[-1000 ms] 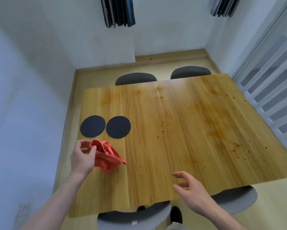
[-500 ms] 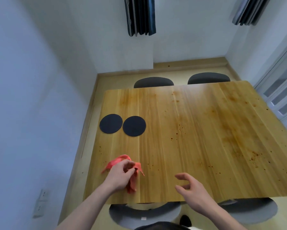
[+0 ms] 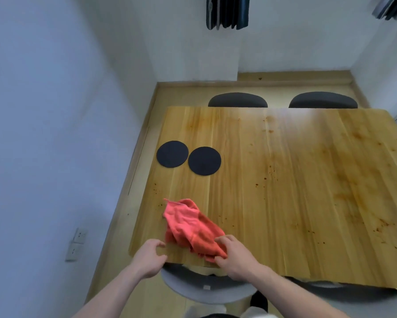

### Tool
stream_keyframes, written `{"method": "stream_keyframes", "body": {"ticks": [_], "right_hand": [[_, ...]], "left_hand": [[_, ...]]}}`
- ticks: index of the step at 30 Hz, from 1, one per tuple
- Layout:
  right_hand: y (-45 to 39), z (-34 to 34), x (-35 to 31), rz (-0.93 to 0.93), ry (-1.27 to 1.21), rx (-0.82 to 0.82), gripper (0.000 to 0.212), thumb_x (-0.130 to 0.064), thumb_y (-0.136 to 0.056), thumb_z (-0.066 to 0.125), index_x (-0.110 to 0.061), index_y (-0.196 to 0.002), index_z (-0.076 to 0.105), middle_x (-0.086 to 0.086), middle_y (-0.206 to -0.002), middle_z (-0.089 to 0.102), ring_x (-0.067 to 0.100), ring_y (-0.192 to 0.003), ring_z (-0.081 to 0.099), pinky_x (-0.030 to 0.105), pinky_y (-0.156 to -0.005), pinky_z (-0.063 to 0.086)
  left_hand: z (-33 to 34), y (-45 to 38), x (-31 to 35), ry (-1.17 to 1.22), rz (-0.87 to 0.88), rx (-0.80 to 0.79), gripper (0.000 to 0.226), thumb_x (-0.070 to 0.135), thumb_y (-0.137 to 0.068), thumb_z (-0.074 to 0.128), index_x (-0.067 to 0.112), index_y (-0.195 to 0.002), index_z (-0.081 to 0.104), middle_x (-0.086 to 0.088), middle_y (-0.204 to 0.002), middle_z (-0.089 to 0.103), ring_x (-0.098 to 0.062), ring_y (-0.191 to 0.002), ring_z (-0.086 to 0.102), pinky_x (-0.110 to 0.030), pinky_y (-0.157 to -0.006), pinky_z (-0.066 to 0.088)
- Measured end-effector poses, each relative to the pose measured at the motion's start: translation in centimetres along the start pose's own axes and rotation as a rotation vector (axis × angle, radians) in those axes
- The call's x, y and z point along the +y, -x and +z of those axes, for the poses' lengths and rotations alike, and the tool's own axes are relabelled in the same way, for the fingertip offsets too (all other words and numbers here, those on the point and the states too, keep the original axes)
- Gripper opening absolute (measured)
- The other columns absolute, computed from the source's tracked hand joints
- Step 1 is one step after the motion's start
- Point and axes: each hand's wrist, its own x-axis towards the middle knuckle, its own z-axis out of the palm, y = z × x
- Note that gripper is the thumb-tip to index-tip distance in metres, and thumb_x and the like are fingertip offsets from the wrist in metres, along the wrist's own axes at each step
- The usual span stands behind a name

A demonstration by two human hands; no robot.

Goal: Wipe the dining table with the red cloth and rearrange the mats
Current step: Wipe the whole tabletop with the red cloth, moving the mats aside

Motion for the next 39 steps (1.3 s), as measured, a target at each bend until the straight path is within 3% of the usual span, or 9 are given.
{"method": "stream_keyframes", "body": {"ticks": [4, 8, 12, 15, 22, 27, 30, 35, 39], "right_hand": [[-4.9, 2.1, -2.8, -0.084, 0.175, -0.053, 0.072, -0.034, -0.094, 0.058, -0.031, -0.159, 0.026, 0.003, -0.168, 0.015, 0.033, -0.153, 0.018, 0.045, -0.125, 0.019], [-9.5, 4.6, -4.3, -0.133, 0.254, -0.11, 0.077, -0.026, -0.094, 0.056, -0.036, -0.16, 0.019, 0.005, -0.171, 0.0, 0.038, -0.156, 0.002, 0.052, -0.125, 0.014], [-10.6, 7.6, -2.2, -0.117, 0.336, -0.218, 0.086, -0.032, -0.093, 0.058, -0.033, -0.162, 0.008, 0.004, -0.17, -0.01, 0.036, -0.156, -0.009, 0.054, -0.125, 0.013], [-9.1, 8.2, 1.1, -0.134, 0.406, -0.205, 0.091, -0.031, -0.091, 0.058, -0.029, -0.163, 0.002, 0.0, -0.17, -0.014, 0.03, -0.156, -0.015, 0.05, -0.127, 0.009], [-4.7, 3.8, 8.2, 0.014, 0.251, -0.147, 0.079, -0.038, -0.092, 0.058, -0.035, -0.16, 0.019, -0.01, -0.17, -0.007, 0.025, -0.157, -0.008, 0.053, -0.125, 0.014], [-1.3, 0.5, 13.1, 0.21, 0.136, -0.05, 0.071, -0.032, -0.091, 0.057, -0.032, -0.157, 0.029, -0.009, -0.17, 0.003, 0.034, -0.157, -0.001, 0.042, -0.127, 0.011], [-0.3, -0.1, 15.1, 0.286, 0.127, -0.016, 0.069, -0.034, -0.088, 0.057, -0.03, -0.154, 0.036, -0.007, -0.17, 0.011, 0.03, -0.156, 0.01, 0.041, -0.127, 0.014], [-1.3, 0.5, 12.9, 0.359, 0.077, 0.034, 0.074, -0.042, -0.084, 0.06, -0.029, -0.153, 0.038, -0.004, -0.167, 0.017, 0.033, -0.153, 0.017, 0.045, -0.123, 0.024], [-3.5, 2.4, 8.4, 0.266, 0.106, -0.044, 0.078, -0.043, -0.087, 0.059, -0.029, -0.158, 0.028, -0.002, -0.168, 0.012, 0.046, -0.154, 0.004, 0.05, -0.126, 0.011]], "left_hand": [[0.0, 0.5, -1.2, 0.035, -0.04, 0.029, 0.047, 0.031, -0.09, 0.064, 0.023, -0.135, 0.06, 0.002, -0.151, 0.048, -0.015, -0.138, 0.048, -0.028, -0.114, 0.036], [0.7, 0.7, -2.2, 0.03, -0.075, 0.051, 0.045, 0.029, -0.09, 0.063, 0.024, -0.134, 0.061, 0.003, -0.153, 0.045, -0.015, -0.14, 0.046, -0.028, -0.114, 0.037], [1.8, 0.6, -3.0, -0.003, -0.077, 0.046, 0.043, 0.03, -0.093, 0.062, 0.025, -0.135, 0.06, 0.003, -0.154, 0.043, -0.015, -0.142, 0.043, -0.028, -0.115, 0.033], [2.5, 0.3, -3.2, -0.02, -0.072, 0.019, 0.043, 0.031, -0.094, 0.062, 0.024, -0.137, 0.058, 0.004, -0.156, 0.041, -0.014, -0.143, 0.042, -0.028, -0.114, 0.033], [3.0, -1.4, -1.8, -0.089, -0.042, -0.051, 0.048, 0.029, -0.095, 0.059, 0.025, -0.142, 0.054, 0.001, -0.163, 0.031, -0.018, -0.146, 0.039, -0.03, -0.115, 0.035], [3.5, -3.0, 0.1, -0.141, -0.011, -0.126, 0.068, 0.027, -0.094, 0.06, 0.025, -0.157, 0.036, -0.004, -0.171, 0.012, -0.025, -0.151, 0.033, -0.034, -0.118, 0.037], [4.1, -3.3, 0.7, -0.176, -0.007, -0.196, 0.075, 0.026, -0.093, 0.058, 0.028, -0.161, 0.026, -0.003, -0.172, 0.002, -0.026, -0.151, 0.032, -0.034, -0.117, 0.04], [5.4, -2.5, 1.4, -0.2, 0.004, -0.255, 0.08, 0.026, -0.091, 0.056, 0.028, -0.163, 0.021, -0.004, -0.172, -0.004, -0.027, -0.153, 0.026, -0.036, -0.12, 0.035], [6.1, -1.8, 1.4, -0.215, 0.023, -0.274, 0.08, 0.024, -0.091, 0.056, 0.028, -0.163, 0.02, -0.001, -0.172, -0.004, -0.025, -0.155, 0.022, -0.036, -0.121, 0.034]]}}
